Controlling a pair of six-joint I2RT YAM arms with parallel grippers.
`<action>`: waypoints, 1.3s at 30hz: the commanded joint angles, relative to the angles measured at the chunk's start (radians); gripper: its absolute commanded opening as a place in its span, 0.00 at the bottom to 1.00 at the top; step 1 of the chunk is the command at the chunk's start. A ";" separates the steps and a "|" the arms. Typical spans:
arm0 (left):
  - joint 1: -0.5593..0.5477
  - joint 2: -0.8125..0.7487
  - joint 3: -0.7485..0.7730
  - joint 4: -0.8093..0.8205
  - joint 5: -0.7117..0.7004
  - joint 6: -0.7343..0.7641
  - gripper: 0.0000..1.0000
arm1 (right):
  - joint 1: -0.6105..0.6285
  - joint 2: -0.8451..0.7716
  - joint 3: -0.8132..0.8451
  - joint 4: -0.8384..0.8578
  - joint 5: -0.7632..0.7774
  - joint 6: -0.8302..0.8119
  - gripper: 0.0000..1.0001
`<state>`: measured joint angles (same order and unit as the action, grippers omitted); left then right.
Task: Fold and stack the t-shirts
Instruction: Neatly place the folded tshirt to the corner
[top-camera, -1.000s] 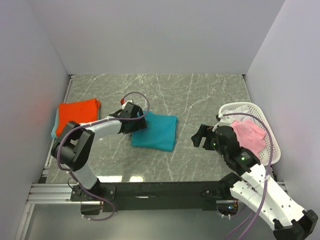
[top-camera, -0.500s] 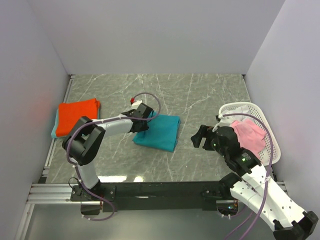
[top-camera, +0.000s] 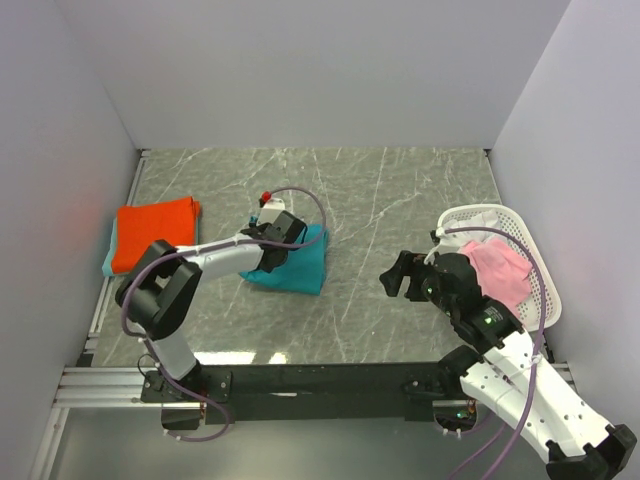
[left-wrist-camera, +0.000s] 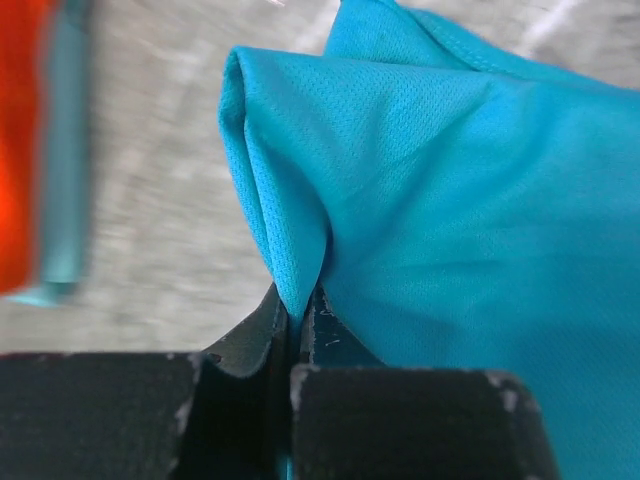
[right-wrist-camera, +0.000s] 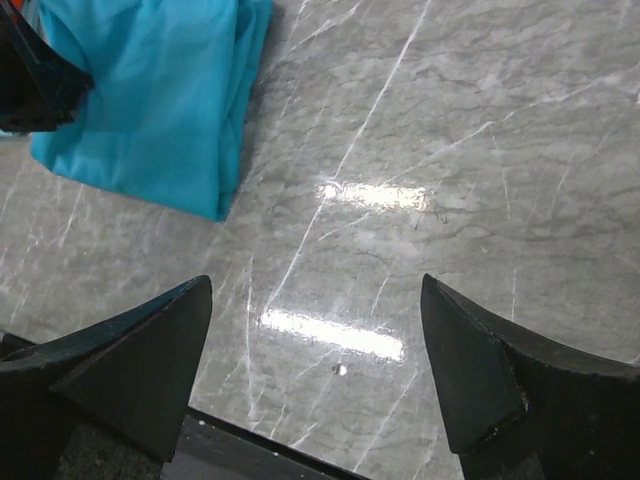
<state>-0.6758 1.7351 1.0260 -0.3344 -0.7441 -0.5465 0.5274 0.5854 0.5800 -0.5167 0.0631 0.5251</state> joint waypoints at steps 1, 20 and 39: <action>0.010 -0.077 -0.021 0.038 -0.171 0.192 0.01 | -0.010 -0.006 -0.006 0.049 -0.048 -0.030 0.91; 0.255 -0.217 -0.067 0.327 -0.297 0.628 0.01 | -0.170 0.073 -0.012 0.095 -0.273 -0.066 0.91; 0.377 -0.283 0.042 0.377 -0.166 0.872 0.01 | -0.245 0.114 -0.025 0.136 -0.353 -0.094 0.90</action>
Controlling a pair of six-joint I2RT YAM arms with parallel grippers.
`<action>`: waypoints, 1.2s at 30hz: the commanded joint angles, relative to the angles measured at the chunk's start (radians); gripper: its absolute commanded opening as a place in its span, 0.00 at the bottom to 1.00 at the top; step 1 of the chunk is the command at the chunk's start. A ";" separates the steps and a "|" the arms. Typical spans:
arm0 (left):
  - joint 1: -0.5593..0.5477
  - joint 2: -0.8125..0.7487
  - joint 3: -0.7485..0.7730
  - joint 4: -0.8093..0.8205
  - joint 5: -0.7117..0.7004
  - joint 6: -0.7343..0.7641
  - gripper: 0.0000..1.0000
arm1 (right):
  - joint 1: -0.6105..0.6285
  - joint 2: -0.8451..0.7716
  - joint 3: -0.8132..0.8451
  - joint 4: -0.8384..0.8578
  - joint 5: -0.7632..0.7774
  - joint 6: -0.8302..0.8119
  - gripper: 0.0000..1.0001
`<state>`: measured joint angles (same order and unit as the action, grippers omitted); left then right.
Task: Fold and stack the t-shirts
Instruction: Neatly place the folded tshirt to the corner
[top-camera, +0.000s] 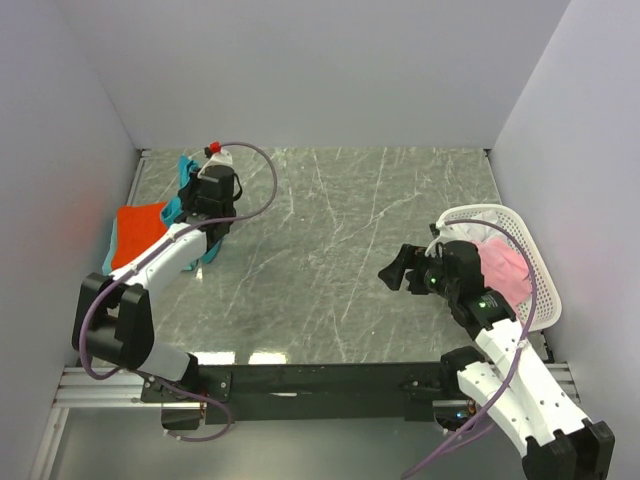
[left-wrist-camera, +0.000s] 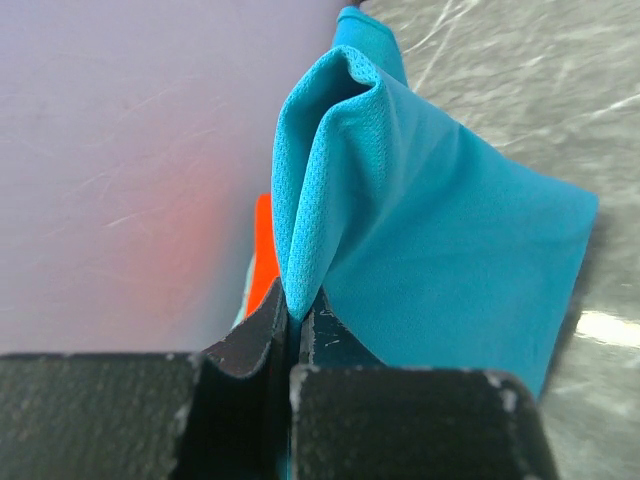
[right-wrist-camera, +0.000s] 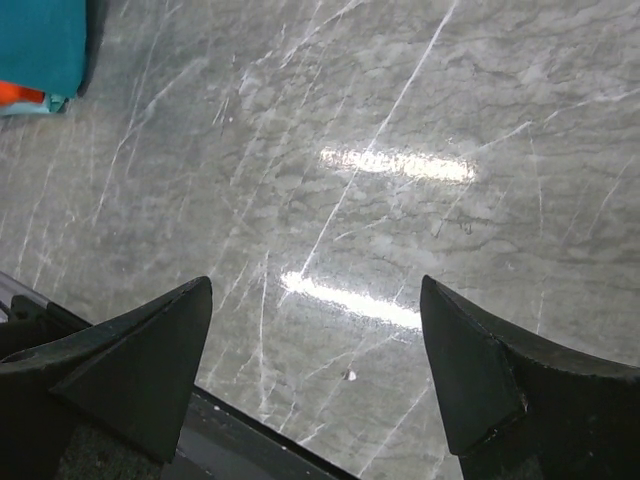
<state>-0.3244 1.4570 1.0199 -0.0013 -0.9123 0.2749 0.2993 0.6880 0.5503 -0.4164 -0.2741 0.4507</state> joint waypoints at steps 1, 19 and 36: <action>0.036 0.002 0.060 0.029 0.007 0.049 0.01 | -0.025 0.018 0.005 0.036 -0.019 -0.018 0.90; 0.047 -0.095 0.140 -0.106 0.078 0.032 0.01 | -0.046 0.016 -0.003 0.038 -0.022 -0.017 0.90; 0.222 -0.003 0.177 -0.203 0.171 0.072 0.01 | -0.048 0.015 -0.003 0.036 -0.005 -0.012 0.91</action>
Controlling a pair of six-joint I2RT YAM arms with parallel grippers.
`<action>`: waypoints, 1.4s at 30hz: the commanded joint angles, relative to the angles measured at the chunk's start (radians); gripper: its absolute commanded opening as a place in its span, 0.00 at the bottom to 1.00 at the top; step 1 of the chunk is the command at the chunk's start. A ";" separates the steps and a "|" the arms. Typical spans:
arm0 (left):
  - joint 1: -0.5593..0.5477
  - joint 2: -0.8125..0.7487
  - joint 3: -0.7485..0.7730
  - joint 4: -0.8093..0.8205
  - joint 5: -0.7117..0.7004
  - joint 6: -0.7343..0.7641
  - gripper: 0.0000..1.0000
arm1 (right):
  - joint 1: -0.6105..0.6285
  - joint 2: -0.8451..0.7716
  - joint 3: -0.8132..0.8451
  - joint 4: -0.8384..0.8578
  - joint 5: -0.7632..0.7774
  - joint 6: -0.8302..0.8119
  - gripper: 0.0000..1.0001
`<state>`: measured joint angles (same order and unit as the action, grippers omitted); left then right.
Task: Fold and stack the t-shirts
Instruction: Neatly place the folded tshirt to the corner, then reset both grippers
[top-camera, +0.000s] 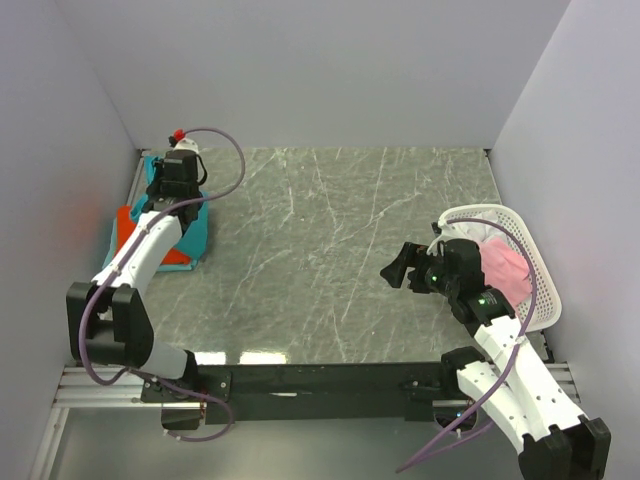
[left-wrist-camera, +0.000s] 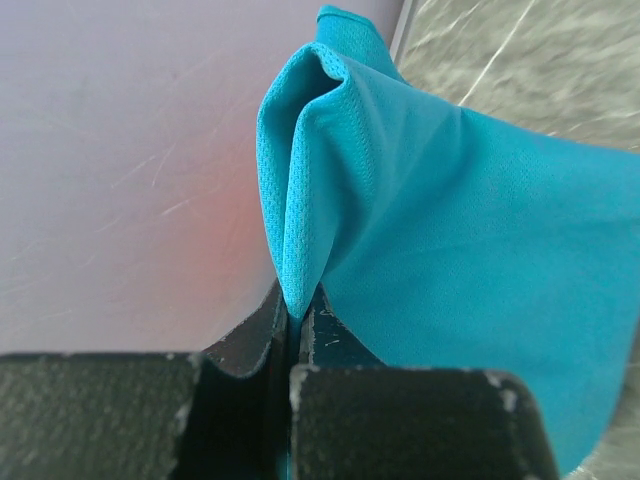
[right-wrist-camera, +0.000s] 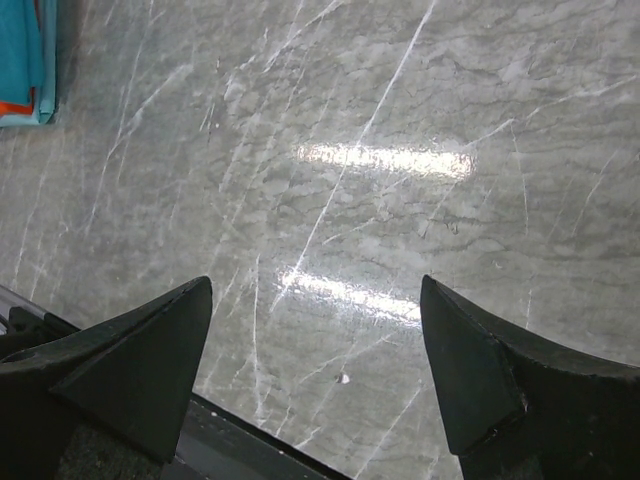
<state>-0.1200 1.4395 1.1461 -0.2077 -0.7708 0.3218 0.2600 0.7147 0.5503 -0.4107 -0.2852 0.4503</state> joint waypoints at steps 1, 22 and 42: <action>0.026 0.034 0.050 0.007 0.012 0.029 0.01 | -0.010 -0.014 -0.006 0.032 0.007 -0.012 0.90; 0.218 0.150 0.056 0.091 0.082 0.062 0.01 | -0.033 0.005 -0.007 0.036 0.008 -0.013 0.91; 0.243 0.184 0.268 -0.076 0.115 -0.193 0.99 | -0.047 0.008 -0.004 0.035 0.011 -0.013 0.91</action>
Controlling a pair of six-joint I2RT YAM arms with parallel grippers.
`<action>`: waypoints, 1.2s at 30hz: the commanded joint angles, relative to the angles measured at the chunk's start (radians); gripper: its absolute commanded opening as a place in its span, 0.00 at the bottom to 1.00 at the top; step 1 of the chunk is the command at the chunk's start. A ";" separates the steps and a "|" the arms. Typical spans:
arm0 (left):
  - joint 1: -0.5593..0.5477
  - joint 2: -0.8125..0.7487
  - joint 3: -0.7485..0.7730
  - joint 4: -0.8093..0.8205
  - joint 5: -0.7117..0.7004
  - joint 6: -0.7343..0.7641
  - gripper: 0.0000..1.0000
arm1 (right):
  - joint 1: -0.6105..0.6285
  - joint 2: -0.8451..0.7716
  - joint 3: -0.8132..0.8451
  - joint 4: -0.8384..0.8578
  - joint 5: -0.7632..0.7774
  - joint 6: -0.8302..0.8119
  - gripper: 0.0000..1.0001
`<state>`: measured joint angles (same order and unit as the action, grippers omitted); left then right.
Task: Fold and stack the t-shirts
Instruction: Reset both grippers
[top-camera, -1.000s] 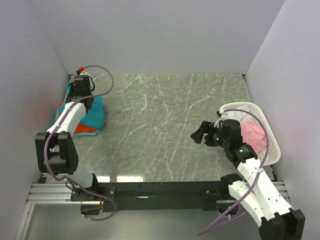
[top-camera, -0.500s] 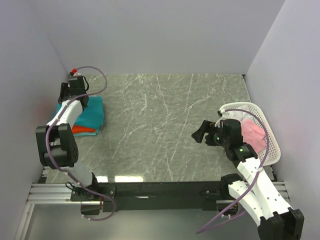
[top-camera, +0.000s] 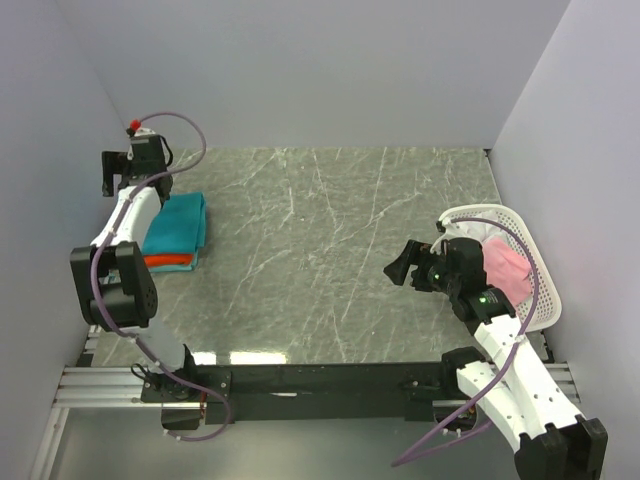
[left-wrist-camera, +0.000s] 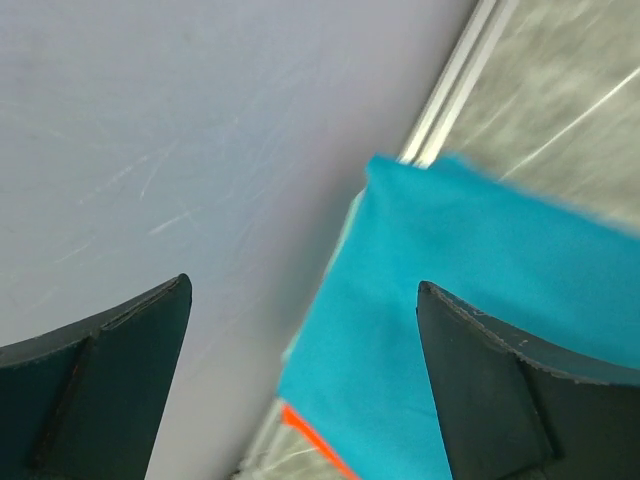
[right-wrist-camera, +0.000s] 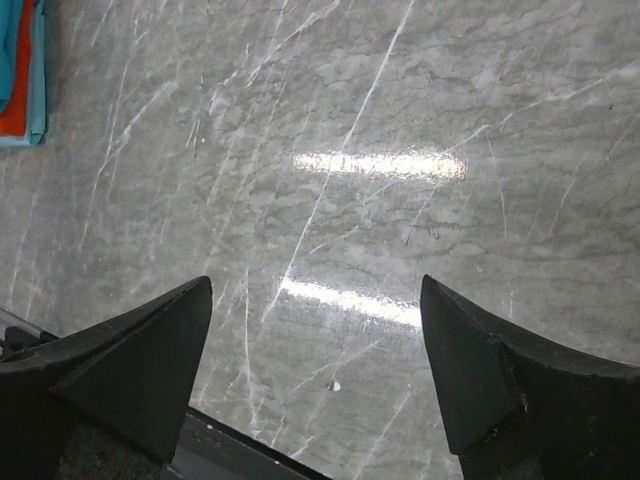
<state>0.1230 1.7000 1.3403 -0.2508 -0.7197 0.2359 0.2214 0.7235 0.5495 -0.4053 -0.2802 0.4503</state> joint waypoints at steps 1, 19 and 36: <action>-0.002 -0.097 0.074 -0.030 0.090 -0.156 0.99 | -0.010 0.001 -0.003 0.028 0.007 -0.012 0.91; -0.042 -0.566 -0.180 0.054 0.730 -0.731 0.99 | -0.008 -0.047 -0.016 0.022 0.049 -0.009 0.93; -0.563 -1.014 -0.871 0.101 0.482 -1.043 1.00 | -0.010 -0.064 -0.014 -0.001 0.148 0.008 0.95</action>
<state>-0.4145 0.7486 0.5068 -0.1547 -0.1741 -0.7044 0.2195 0.6579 0.5354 -0.4129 -0.1711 0.4534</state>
